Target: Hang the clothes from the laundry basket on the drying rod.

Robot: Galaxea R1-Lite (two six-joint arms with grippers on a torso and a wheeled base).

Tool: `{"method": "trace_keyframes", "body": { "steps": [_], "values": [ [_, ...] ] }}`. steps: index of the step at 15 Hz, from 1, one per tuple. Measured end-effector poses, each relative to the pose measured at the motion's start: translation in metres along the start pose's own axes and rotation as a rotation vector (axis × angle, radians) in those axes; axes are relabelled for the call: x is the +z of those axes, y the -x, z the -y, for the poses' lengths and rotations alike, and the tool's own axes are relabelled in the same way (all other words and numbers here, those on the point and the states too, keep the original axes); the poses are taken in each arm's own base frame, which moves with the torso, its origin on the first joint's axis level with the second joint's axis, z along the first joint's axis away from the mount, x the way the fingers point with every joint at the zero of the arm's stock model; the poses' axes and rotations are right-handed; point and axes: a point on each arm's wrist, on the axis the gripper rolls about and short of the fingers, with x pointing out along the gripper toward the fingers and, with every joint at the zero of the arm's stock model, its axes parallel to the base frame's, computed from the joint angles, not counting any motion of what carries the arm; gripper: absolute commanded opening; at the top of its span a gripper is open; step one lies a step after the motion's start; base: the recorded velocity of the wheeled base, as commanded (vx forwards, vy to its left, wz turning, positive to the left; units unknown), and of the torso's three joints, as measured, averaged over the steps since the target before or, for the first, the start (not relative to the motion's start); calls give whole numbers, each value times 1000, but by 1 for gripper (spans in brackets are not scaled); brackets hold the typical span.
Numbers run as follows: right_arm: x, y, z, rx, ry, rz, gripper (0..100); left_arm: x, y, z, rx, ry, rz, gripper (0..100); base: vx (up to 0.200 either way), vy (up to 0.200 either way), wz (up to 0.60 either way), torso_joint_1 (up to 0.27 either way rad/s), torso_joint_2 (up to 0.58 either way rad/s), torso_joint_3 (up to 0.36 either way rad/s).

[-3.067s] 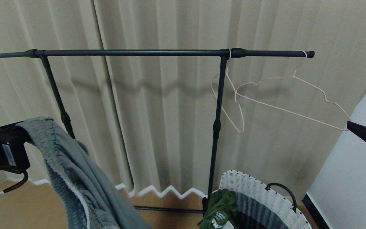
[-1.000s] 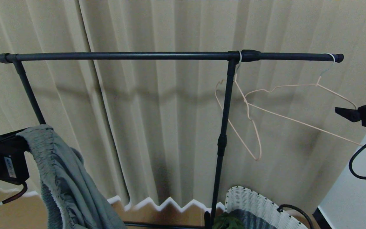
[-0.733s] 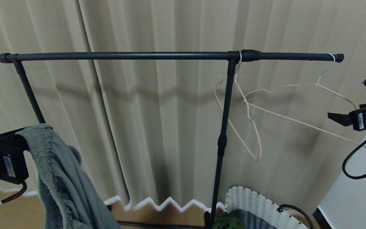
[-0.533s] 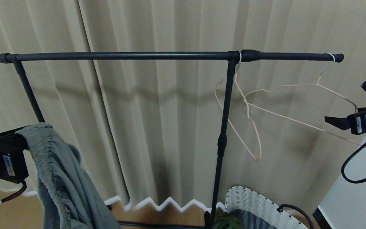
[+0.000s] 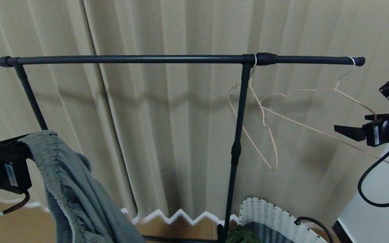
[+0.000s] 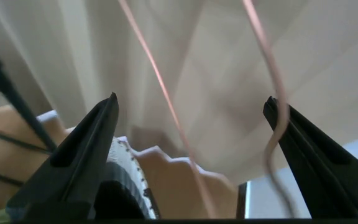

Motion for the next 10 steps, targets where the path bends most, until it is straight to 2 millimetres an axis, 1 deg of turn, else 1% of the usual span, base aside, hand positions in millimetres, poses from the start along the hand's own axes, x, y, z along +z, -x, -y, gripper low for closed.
{"method": "trace_keyframes", "body": {
  "steps": [3, 7, 10],
  "values": [
    [5, 1, -10, 32, -22, 11, 100, 0, 0, 0, 0, 0, 0, 0, 0, 0, 0, 0, 0, 0],
    [15, 3, -7, 6, -32, 29, 100, 0, 0, 0, 0, 0, 2, 0, 0, 0, 0, 0, 0, 0],
    [22, 6, -4, -27, -80, -59, 100, 0, 0, 0, 0, -15, 4, 0, 0, 0, 0, 0, 0, 0]
  ]
}}
